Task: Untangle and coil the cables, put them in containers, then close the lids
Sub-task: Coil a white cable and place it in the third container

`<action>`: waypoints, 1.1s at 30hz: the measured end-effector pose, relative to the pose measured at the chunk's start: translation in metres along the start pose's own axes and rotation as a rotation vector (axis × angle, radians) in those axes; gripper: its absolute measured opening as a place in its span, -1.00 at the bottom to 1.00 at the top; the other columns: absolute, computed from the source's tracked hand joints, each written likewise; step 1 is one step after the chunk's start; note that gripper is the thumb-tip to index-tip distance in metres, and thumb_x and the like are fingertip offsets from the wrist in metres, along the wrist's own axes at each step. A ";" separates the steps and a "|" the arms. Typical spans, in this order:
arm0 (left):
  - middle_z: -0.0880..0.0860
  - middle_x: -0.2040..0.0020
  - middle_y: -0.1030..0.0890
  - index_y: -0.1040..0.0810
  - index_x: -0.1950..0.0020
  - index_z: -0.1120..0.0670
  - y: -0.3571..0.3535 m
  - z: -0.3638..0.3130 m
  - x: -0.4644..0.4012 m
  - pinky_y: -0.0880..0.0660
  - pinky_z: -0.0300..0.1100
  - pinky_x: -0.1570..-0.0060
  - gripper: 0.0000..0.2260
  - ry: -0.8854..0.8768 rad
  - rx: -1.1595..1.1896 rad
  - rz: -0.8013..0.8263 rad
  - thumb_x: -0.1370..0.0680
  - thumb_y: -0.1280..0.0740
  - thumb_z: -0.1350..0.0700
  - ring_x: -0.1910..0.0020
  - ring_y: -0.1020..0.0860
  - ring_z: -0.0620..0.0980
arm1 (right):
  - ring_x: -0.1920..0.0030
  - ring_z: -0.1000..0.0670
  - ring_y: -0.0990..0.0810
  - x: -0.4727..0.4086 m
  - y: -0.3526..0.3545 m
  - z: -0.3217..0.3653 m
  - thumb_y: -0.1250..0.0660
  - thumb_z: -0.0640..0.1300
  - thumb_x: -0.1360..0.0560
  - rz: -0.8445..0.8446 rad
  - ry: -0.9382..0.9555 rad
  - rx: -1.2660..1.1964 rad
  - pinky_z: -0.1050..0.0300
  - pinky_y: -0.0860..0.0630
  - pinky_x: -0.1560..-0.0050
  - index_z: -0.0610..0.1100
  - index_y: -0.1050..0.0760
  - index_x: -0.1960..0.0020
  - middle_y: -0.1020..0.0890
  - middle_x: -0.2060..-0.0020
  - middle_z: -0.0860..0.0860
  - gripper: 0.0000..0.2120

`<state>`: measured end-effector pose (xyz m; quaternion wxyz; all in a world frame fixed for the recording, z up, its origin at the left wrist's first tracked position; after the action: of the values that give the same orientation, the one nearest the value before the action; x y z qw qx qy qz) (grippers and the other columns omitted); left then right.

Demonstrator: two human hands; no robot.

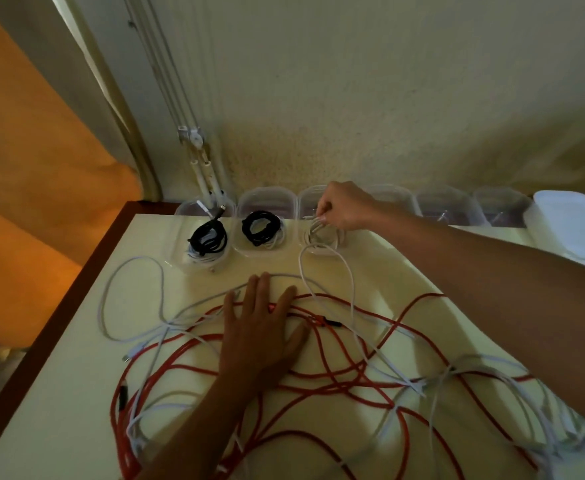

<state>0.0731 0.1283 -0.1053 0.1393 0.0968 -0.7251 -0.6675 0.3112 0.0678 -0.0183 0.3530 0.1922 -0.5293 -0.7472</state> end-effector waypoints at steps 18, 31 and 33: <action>0.06 -0.61 0.07 -0.03 -0.56 -0.22 -0.002 0.001 0.000 0.16 0.18 -0.50 -0.31 0.021 0.010 -0.027 -0.46 0.28 -0.39 -0.58 0.12 0.06 | 0.43 0.13 -0.49 0.169 -0.015 -0.024 -0.41 0.09 -0.52 0.043 -0.071 -0.201 0.19 -0.41 0.34 -0.06 -0.56 0.32 -0.57 0.44 0.06 -0.69; 0.13 -0.53 -0.24 -0.35 -0.44 0.02 0.029 -0.021 0.015 0.05 0.26 -0.47 -0.58 -0.006 -0.015 -0.168 -0.63 -0.08 -0.12 -0.56 -0.09 0.10 | 0.34 -0.05 -0.50 0.231 -0.053 -0.005 -0.33 -0.04 -0.53 0.109 -0.053 0.004 0.10 -0.38 0.30 -0.16 -0.49 0.32 -0.53 0.41 -0.04 -0.71; 0.11 -0.53 -0.25 -0.41 -0.39 0.04 0.036 -0.026 0.018 0.06 0.26 -0.46 -0.62 -0.018 -0.056 -0.166 -0.63 -0.12 -0.07 -0.56 -0.08 0.09 | 0.31 -0.05 -0.59 0.231 -0.038 -0.007 -0.37 -0.07 -0.53 0.032 -0.060 -0.105 0.07 -0.48 0.26 -0.17 -0.57 0.29 -0.61 0.39 -0.05 -0.74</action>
<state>0.0664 0.1014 -0.0666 0.0796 0.1465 -0.6969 -0.6976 0.1472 -0.0979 -0.0362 0.3584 0.1427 -0.5025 -0.7737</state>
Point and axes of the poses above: each hand's wrist, its own x-axis away from the middle knuckle, its own y-axis out of the back of the hand, z = x × y, the point moved 2 cm from there along -x, towards the middle knuckle
